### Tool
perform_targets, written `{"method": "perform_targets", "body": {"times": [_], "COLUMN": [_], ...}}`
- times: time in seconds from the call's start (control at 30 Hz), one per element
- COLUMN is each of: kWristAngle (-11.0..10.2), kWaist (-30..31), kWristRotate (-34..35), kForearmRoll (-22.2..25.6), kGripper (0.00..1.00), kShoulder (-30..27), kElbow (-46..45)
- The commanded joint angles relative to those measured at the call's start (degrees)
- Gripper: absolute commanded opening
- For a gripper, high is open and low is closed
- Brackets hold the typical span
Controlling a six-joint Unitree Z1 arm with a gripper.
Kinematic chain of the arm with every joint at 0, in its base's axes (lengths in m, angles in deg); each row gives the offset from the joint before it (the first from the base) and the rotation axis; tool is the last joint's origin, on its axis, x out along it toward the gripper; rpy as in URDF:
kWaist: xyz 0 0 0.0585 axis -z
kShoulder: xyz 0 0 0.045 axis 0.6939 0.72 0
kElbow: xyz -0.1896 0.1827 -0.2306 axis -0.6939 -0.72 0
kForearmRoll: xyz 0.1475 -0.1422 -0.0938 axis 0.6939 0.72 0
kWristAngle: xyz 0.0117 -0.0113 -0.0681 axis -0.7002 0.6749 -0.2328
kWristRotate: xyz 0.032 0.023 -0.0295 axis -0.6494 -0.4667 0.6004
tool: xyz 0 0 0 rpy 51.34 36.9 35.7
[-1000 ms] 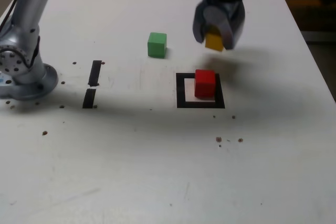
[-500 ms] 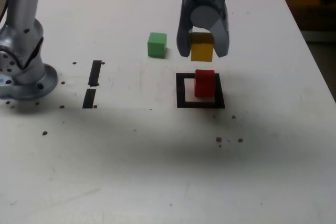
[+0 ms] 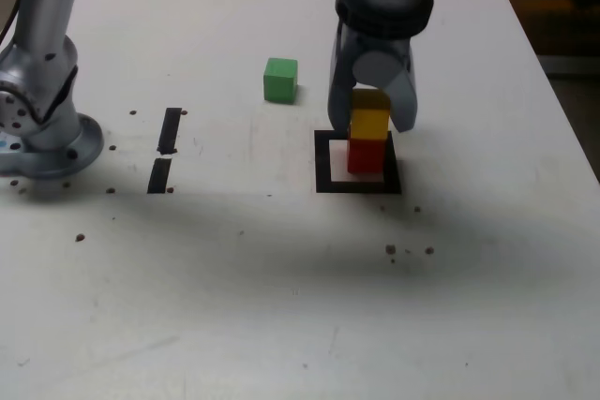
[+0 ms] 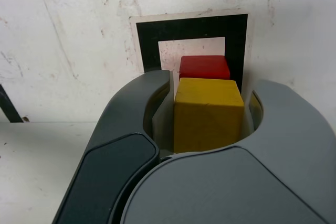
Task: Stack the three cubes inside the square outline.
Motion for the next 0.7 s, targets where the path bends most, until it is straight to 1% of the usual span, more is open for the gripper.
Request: {"method": "perform_targets", "body": {"times": [0.0, 0.17, 0.23, 0.3, 0.37, 0.5, 0.57, 0.6, 0.67], "kWristAngle": [0.0, 0.0, 0.0, -0.1, 0.0, 0.5, 0.8, 0.9, 1.0], "kWaist": [0.1, 0.1, 0.0, 0.0, 0.0, 0.0, 0.0, 0.0, 0.0], "kWristRotate": [-0.3, -0.5, -0.6, -0.8, -0.9, -1.3, -1.4, -1.5, -1.5], "kForearmRoll": [-0.4, -0.9, -0.9, -0.8, -0.7, -0.4, -0.2, 0.0, 0.4], "kGripper": [0.19, 0.22, 0.26, 0.32, 0.4, 0.67, 0.79, 0.83, 0.87], "kShoulder": [0.3, 0.6, 0.9, 1.1, 1.1, 1.0, 0.9, 0.7, 0.2], "kElbow": [-0.4, -0.9, -0.9, -0.9, -0.9, -1.0, -1.0, -1.1, -1.2]}}
